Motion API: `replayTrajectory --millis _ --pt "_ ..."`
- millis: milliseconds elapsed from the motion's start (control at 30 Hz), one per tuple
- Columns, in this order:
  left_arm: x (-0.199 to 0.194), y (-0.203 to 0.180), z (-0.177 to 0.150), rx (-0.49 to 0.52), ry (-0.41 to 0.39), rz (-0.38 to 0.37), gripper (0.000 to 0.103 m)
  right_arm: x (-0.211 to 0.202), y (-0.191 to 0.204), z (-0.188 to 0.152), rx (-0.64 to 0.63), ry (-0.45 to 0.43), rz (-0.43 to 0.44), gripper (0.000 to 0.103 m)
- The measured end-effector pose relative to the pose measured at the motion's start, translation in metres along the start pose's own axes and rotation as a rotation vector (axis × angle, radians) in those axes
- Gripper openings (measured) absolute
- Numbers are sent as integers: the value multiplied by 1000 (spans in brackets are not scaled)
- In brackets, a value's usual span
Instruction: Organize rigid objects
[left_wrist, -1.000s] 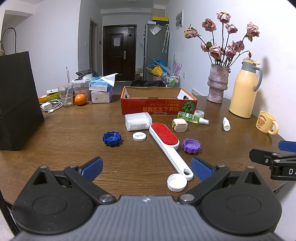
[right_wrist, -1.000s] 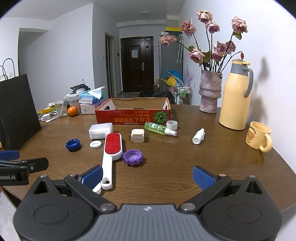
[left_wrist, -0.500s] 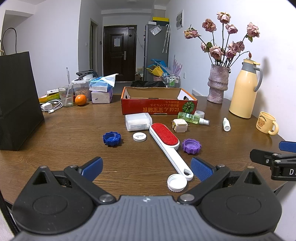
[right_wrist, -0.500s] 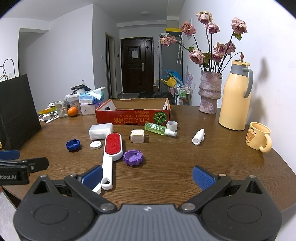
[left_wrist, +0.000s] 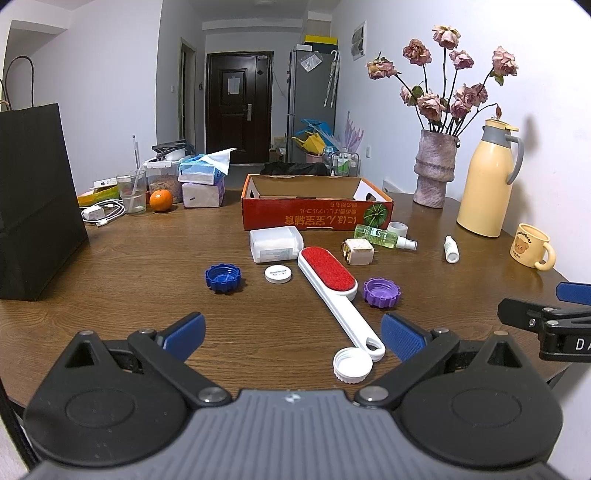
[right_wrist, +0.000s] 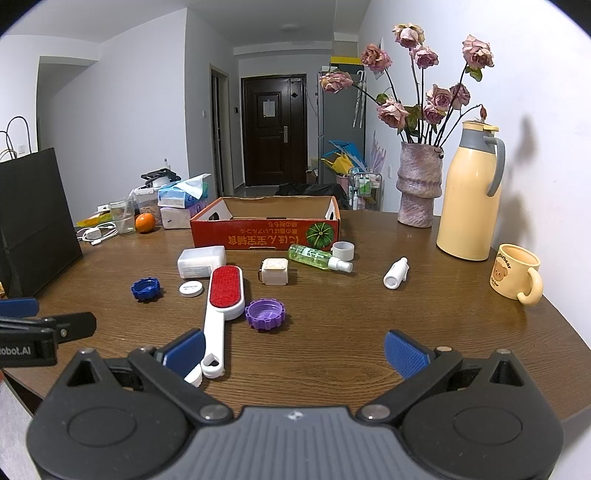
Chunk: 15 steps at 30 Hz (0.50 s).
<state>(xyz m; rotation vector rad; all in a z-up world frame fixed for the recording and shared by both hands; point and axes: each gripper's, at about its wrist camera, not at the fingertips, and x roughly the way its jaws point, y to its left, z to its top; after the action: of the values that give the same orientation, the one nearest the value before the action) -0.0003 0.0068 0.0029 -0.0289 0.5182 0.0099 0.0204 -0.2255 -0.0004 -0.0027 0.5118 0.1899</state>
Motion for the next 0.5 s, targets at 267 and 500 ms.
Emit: replayTrajectory --millis 267,500 --pt "-2 0 4 3 -3 -1 103 -1 0 0 -4 -3 -2 103" --pt "-3 -3 5 4 -6 -1 103 -1 0 -1 -4 -3 -4 103"
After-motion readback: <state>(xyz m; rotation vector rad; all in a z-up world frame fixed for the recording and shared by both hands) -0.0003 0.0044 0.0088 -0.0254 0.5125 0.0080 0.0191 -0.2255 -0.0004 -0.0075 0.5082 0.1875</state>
